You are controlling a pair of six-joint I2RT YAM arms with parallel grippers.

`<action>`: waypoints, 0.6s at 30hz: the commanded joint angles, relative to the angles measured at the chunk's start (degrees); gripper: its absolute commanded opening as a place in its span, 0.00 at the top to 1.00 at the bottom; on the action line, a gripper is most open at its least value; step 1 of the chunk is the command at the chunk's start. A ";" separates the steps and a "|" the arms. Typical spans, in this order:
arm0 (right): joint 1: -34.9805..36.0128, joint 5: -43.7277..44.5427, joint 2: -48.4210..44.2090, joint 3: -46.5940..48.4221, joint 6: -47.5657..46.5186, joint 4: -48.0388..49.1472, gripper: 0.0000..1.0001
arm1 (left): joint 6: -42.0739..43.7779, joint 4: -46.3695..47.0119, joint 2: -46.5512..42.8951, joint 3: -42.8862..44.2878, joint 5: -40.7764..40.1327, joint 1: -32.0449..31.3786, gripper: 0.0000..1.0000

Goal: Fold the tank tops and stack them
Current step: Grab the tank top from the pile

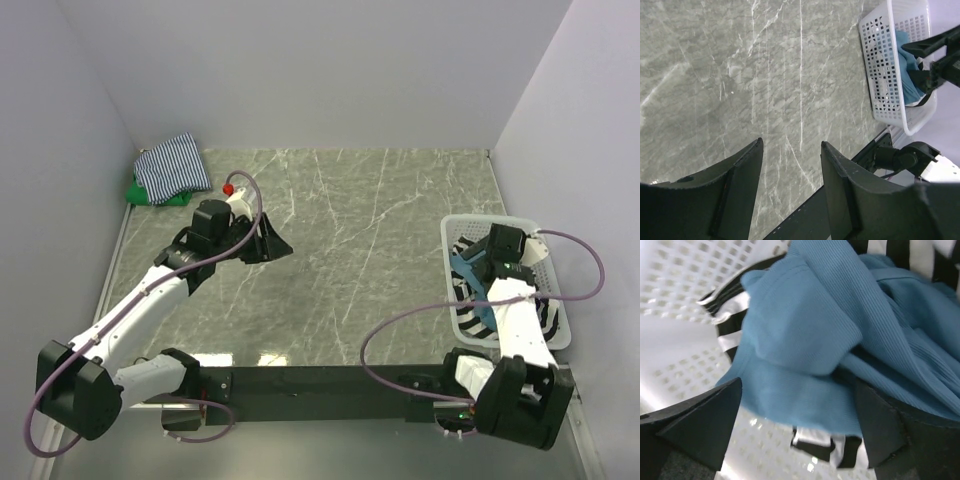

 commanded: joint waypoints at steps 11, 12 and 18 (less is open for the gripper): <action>-3.74 -0.68 9.37 3.52 1.14 4.61 1.00 | 0.24 1.14 -0.23 0.42 1.01 0.25 0.45; -3.74 0.20 7.71 4.23 1.05 3.82 1.00 | 0.24 1.22 -0.23 0.51 1.01 0.25 0.45; -3.74 2.14 -0.99 16.06 -0.53 -3.74 1.00 | 0.15 1.40 0.12 0.68 1.27 0.25 0.45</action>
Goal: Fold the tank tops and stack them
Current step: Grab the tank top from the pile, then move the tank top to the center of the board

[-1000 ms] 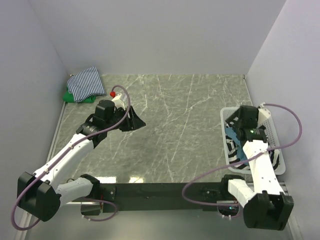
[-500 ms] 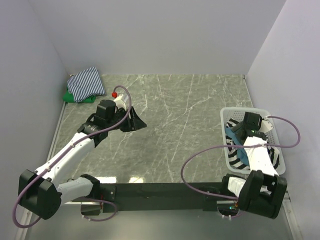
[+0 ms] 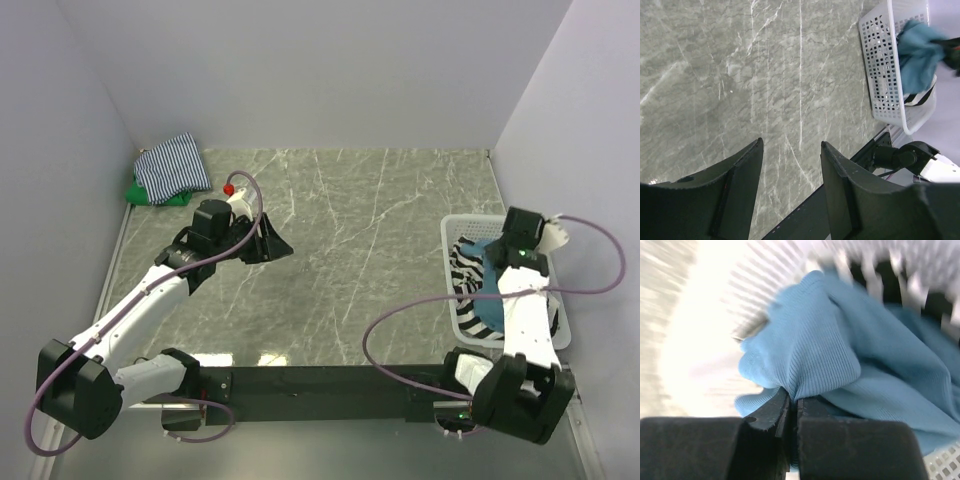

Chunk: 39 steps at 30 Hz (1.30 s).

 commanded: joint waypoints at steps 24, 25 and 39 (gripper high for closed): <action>49.84 -16.33 9.62 18.12 -10.24 24.22 0.38 | -7.03 -2.64 -4.13 5.35 -10.78 11.06 0.41; 50.64 -16.14 8.91 13.85 -8.24 26.34 0.36 | -7.47 -2.21 -4.31 4.56 -11.14 11.32 0.40; 60.93 -2.78 18.03 6.41 -5.48 24.78 0.32 | -15.74 14.40 10.35 -8.73 -6.57 8.25 0.46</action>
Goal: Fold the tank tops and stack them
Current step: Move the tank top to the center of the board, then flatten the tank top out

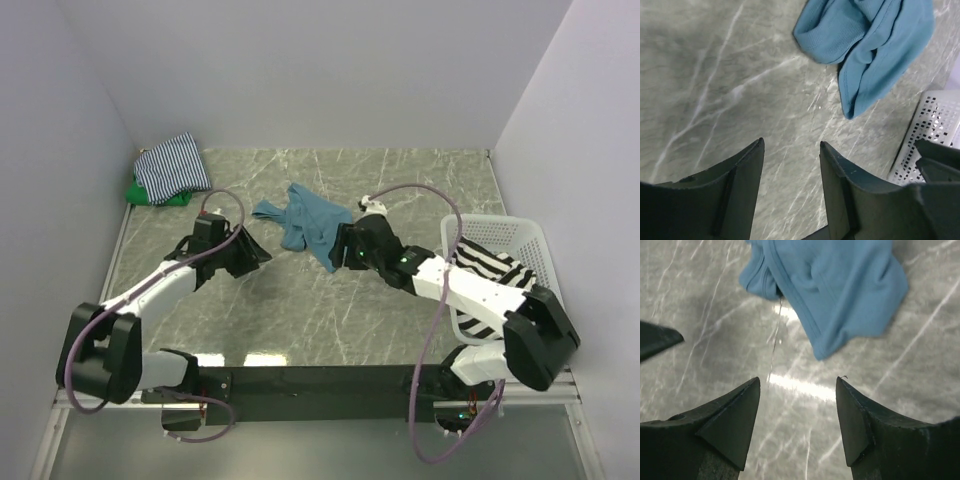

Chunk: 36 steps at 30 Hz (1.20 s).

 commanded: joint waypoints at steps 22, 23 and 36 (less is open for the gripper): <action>-3.66 12.71 26.59 19.42 -2.04 -11.79 0.79 | -7.36 15.37 35.81 20.97 -14.96 -9.69 0.58; -4.01 12.45 26.32 19.42 -2.31 -11.79 0.91 | -7.27 13.89 36.42 22.28 -15.05 -9.78 0.69; -15.35 7.09 3.14 7.39 -0.91 -12.84 1.00 | -11.83 2.35 16.39 20.62 -26.83 9.01 0.99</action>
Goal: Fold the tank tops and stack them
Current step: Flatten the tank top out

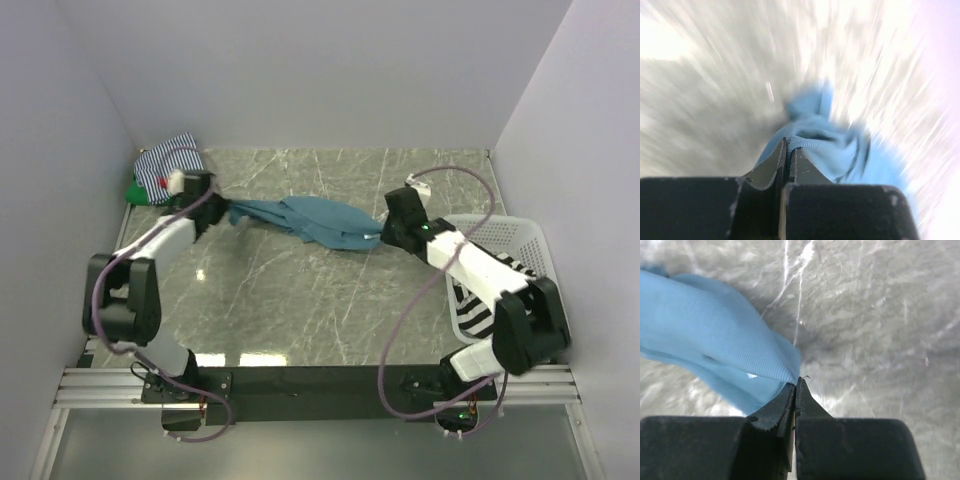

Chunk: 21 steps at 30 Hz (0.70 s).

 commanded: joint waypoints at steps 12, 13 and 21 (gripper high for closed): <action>5.42 -5.80 -19.83 -21.08 6.23 2.98 1.00 | -3.98 3.66 -0.94 0.76 6.75 14.06 0.99; 5.42 -5.79 -19.92 -21.95 6.14 2.98 0.91 | -4.15 4.46 -0.94 0.41 8.23 13.88 0.98; 7.00 -3.70 -17.82 -17.75 3.86 2.19 0.51 | -0.99 5.87 -8.21 -4.77 8.87 6.52 0.39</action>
